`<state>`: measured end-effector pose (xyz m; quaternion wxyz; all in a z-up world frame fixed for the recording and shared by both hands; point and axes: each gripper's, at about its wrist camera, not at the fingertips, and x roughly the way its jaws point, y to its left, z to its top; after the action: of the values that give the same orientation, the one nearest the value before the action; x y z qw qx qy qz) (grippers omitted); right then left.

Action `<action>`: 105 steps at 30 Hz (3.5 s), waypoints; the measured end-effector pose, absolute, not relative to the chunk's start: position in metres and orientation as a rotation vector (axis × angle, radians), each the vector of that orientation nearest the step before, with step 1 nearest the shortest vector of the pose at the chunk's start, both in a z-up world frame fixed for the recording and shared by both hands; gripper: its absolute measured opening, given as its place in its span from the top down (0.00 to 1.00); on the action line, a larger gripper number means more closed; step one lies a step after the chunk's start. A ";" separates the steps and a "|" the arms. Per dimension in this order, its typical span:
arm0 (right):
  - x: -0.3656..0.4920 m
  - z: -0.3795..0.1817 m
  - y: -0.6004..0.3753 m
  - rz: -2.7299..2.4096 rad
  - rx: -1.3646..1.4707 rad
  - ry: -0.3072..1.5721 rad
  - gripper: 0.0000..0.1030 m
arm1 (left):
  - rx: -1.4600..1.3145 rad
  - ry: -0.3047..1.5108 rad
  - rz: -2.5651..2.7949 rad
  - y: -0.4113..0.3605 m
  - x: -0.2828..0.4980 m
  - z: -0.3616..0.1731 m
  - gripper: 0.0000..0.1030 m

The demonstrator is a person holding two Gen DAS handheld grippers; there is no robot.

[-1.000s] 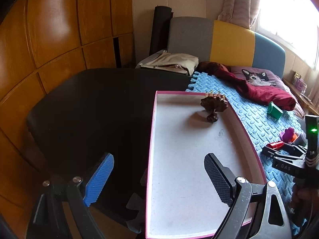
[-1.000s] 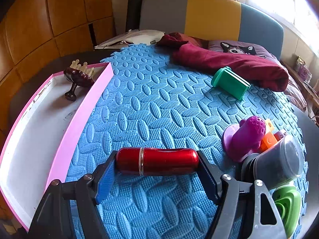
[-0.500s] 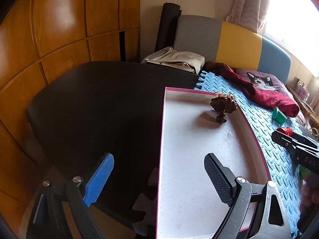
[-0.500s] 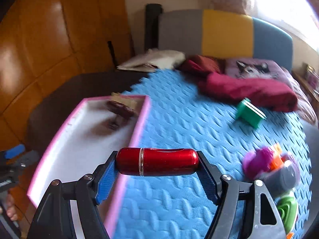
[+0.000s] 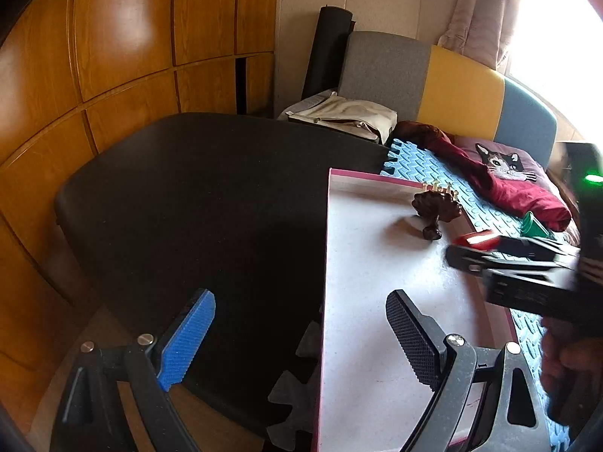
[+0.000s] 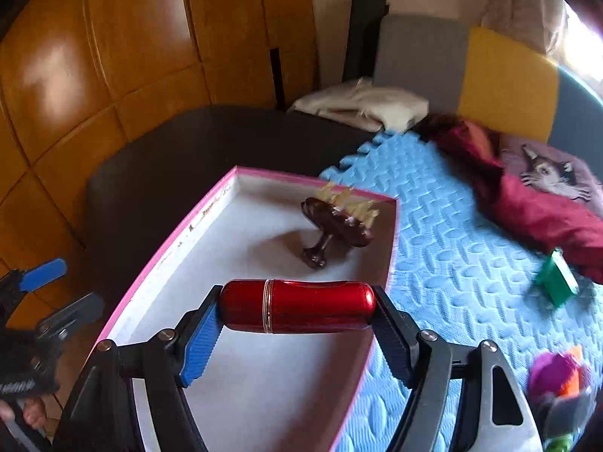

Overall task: Organize rigid objects
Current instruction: 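Lower the red cylinder into the tray and open the right gripper, then move the left gripper to the green spool piece and grasp it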

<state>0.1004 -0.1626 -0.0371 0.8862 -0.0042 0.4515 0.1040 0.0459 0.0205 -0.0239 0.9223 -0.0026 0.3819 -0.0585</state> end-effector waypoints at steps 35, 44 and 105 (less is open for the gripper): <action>0.028 0.004 -0.261 0.061 0.156 0.790 0.22 | 0.056 0.778 -0.179 -0.007 0.037 -0.018 0.10; -0.008 0.026 -0.325 -0.075 0.182 0.715 0.22 | 0.094 0.760 -0.228 -0.028 0.032 -0.010 0.08; -0.085 0.005 -0.498 -0.386 0.818 0.530 0.22 | 0.503 0.836 -0.747 -0.422 0.159 -0.065 0.00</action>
<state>-0.0853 -0.4979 0.0055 0.8658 0.3904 0.2531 -0.1841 0.1586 -0.4220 -0.0652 0.8171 0.2359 0.3922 -0.3505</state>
